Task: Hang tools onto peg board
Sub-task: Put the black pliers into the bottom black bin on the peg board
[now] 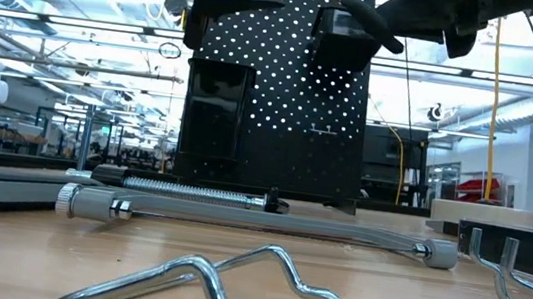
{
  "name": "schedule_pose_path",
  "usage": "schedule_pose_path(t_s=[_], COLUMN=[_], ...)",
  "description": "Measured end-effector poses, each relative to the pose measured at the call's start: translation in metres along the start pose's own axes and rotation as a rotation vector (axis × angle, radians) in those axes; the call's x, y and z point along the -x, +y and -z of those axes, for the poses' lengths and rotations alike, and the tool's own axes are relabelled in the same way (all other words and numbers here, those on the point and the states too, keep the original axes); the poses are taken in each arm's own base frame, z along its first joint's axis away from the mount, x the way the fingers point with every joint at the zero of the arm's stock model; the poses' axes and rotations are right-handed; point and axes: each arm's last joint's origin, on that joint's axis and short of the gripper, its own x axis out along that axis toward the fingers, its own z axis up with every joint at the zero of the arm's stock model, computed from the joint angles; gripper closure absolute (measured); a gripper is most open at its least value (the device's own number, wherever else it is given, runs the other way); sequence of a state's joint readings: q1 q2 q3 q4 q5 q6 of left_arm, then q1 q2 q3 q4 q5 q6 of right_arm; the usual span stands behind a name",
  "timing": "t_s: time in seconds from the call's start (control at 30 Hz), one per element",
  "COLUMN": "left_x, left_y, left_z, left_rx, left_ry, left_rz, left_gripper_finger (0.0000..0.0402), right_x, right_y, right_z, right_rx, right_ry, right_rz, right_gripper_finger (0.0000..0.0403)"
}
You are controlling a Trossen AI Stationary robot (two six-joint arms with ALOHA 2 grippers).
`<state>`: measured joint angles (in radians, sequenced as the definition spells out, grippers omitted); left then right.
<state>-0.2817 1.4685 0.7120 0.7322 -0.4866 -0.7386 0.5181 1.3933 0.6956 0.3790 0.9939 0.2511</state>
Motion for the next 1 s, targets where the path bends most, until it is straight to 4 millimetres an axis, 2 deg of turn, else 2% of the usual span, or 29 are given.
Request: schedule_pose_path(t_s=[0.17,0.3,0.57,1.0], left_x=[-0.007,-0.024,-0.049,-0.056], left_y=[-0.006,-0.013,-0.009,0.004], left_z=[-0.003,0.001,0.001,-0.011], left_rx=[0.051,0.007,-0.023,0.058], left_ry=[-0.018,0.011,0.015,-0.025], left_rz=[0.011,0.021,-0.028,-0.065], left_gripper_finger=[0.0233,0.0233,0.0233,0.0233], right_x=[0.0,0.0,0.0,-0.001], right_y=[0.0,0.0,0.0,-0.003], right_z=[0.0,0.0,0.001,0.004], right_rx=[0.001,0.001,0.018,0.052], right_ry=[0.0,0.0,0.008,0.025], right_rz=[0.002,0.002,0.001,0.024], right_gripper_finger=[0.038,0.038,0.038,0.038])
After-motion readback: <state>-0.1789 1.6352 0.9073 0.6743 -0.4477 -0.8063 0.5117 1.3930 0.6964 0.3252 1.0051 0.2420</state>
